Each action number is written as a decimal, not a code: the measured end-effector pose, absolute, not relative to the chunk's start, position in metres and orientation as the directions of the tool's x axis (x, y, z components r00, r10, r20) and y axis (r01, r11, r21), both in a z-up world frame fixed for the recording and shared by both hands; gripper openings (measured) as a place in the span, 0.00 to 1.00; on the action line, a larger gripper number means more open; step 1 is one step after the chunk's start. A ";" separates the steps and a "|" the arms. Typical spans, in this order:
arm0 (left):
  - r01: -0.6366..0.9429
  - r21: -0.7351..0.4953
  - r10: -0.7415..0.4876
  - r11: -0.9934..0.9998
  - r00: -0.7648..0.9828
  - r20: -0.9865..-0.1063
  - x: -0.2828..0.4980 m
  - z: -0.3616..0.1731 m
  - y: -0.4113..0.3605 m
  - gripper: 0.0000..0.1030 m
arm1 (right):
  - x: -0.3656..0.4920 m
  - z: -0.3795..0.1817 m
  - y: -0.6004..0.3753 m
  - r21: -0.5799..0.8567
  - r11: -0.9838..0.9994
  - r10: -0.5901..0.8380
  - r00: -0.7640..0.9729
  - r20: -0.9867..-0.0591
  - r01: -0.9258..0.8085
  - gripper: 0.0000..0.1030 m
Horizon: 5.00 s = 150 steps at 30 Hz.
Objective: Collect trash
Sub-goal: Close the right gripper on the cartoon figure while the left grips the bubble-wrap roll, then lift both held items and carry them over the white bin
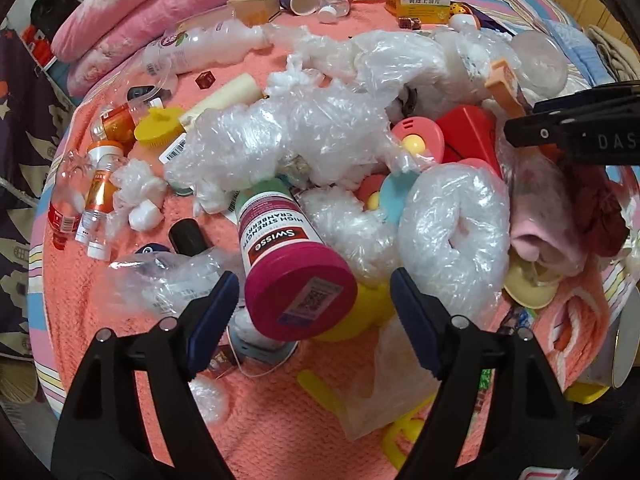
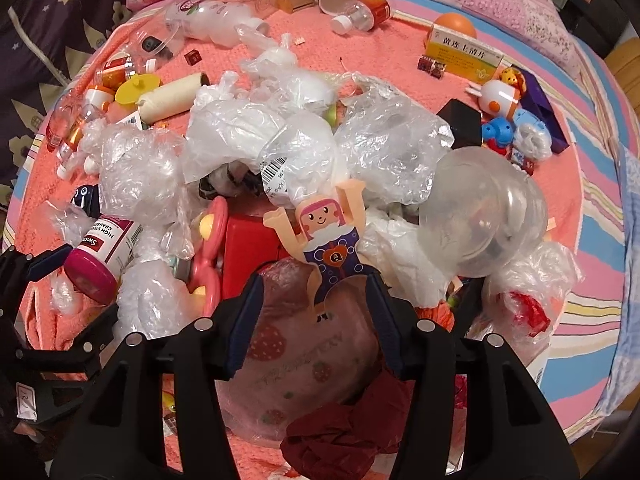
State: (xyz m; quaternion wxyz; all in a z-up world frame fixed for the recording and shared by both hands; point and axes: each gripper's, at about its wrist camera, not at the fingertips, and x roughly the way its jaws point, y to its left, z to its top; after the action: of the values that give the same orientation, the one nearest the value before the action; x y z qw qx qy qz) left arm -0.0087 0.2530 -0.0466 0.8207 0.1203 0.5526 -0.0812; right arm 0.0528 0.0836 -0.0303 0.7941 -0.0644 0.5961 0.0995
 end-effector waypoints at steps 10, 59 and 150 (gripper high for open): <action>0.296 0.071 -0.042 0.953 0.358 -0.933 -0.019 -0.028 0.249 0.82 | 0.052 -0.035 0.089 0.047 0.969 0.104 0.232 -0.967 -0.241 0.55; 0.337 -0.147 -0.240 0.930 0.254 -0.937 -0.014 -0.063 0.215 0.53 | 0.054 -0.041 0.082 0.094 0.978 0.136 0.227 -0.964 -0.186 0.55; 0.494 0.049 -0.197 0.868 0.434 -0.879 -0.012 0.036 0.096 0.33 | -0.044 0.039 -0.009 -0.095 0.995 -0.085 0.486 -0.870 0.004 0.07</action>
State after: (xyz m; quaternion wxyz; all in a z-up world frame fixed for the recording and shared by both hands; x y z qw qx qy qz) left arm -0.0117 0.0962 0.0357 0.8330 0.1514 0.4902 -0.2073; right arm -0.0443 -0.0088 0.0390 0.8610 -0.0399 0.5063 -0.0260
